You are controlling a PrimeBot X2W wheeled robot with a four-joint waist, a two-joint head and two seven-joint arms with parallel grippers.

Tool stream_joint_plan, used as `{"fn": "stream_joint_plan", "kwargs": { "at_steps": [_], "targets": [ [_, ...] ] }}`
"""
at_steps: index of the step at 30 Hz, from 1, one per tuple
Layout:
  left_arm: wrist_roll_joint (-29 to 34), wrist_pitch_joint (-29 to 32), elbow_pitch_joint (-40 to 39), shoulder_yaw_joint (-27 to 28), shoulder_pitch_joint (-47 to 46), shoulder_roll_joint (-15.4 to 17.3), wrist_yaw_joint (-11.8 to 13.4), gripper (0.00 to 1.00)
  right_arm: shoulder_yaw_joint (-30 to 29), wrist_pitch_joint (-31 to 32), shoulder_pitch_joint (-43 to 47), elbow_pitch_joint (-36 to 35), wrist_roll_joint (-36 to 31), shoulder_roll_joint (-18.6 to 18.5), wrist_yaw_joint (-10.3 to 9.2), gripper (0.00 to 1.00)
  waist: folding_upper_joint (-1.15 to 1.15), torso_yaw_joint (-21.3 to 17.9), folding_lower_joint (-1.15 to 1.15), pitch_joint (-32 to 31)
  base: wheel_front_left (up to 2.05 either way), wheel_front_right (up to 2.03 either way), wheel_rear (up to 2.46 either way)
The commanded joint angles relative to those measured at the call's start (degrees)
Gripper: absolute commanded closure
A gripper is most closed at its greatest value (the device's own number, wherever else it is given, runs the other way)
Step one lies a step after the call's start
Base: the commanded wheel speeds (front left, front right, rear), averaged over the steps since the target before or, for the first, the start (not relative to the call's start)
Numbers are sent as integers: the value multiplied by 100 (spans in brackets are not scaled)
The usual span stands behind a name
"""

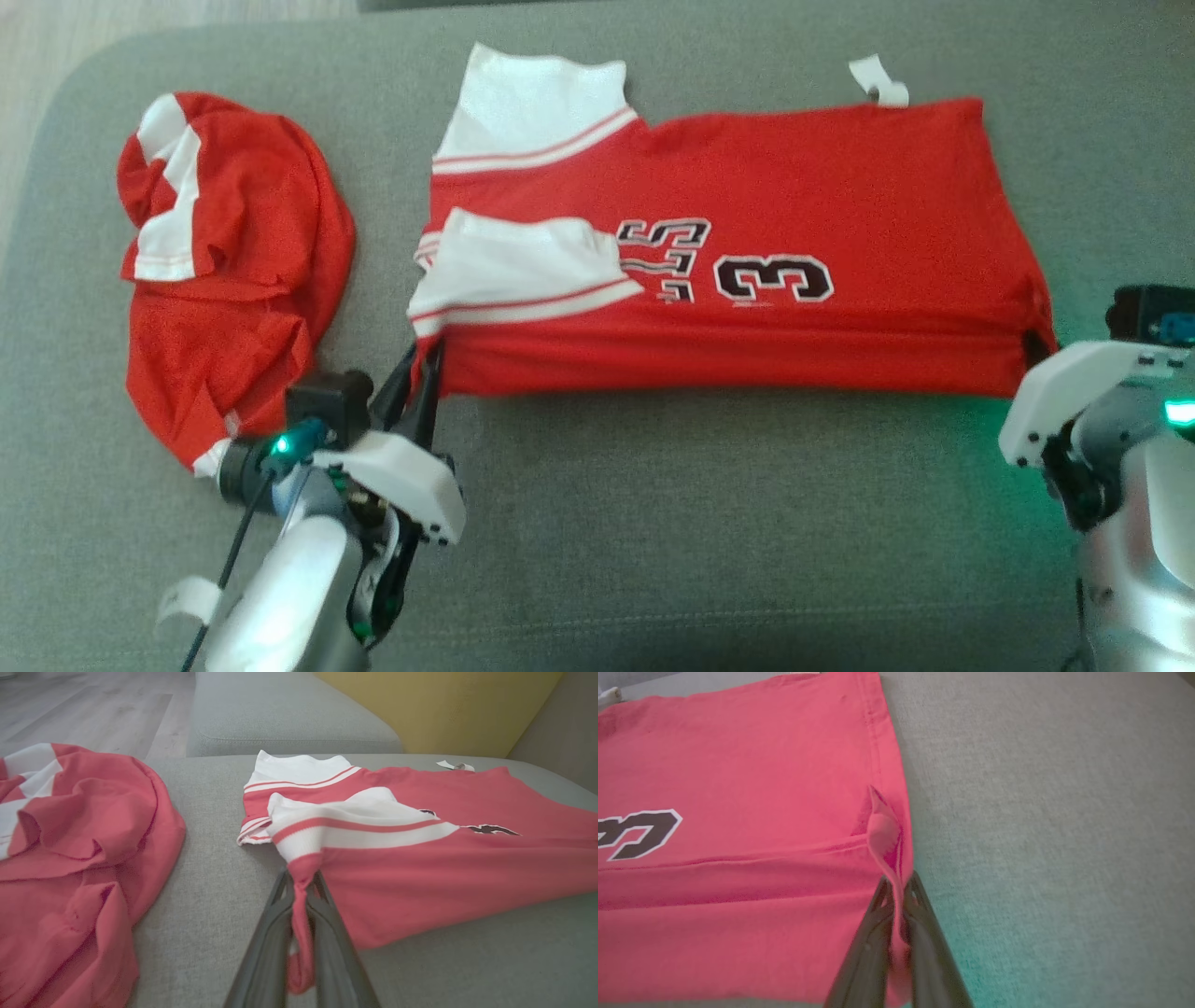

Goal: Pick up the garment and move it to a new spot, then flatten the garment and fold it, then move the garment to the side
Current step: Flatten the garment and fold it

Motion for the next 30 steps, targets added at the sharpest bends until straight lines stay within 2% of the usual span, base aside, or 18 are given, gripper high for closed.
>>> {"fn": "stream_joint_plan", "kwargs": {
  "at_steps": [1,15,22,23,24,25,26,30],
  "targets": [
    [-45,23,-170,242,-49,201,54,100,123,113,84,-250,89,-209,37,100,0,-21,0,-143,0,0,0],
    [-154,396,-518,121,636,399,148,100,312,1236,865,-1032,673,-750,37,100,0,11,0,-692,0,0,0],
    [-199,545,-565,13,789,409,143,100,128,1396,1139,-1455,744,-654,37,100,0,-5,0,-744,0,0,0],
    [-200,538,-548,3,785,400,146,100,116,1351,1159,-1516,737,-628,37,55,0,-10,0,-740,0,0,0],
    [-196,531,-530,-10,778,390,152,68,85,1291,1175,-1571,729,-594,37,0,0,-17,0,-735,0,0,0],
    [-187,534,-502,-31,771,384,151,17,36,1213,1184,-1624,714,-549,37,0,0,-22,0,-726,0,0,0],
    [-179,532,-475,-48,761,379,152,0,22,1130,1191,-1675,700,-512,37,0,0,-26,0,-717,0,0,0],
    [-175,425,-438,-14,696,366,212,0,-80,627,1139,-1925,650,-309,37,0,0,-55,0,-652,0,0,0]
  ]
}}
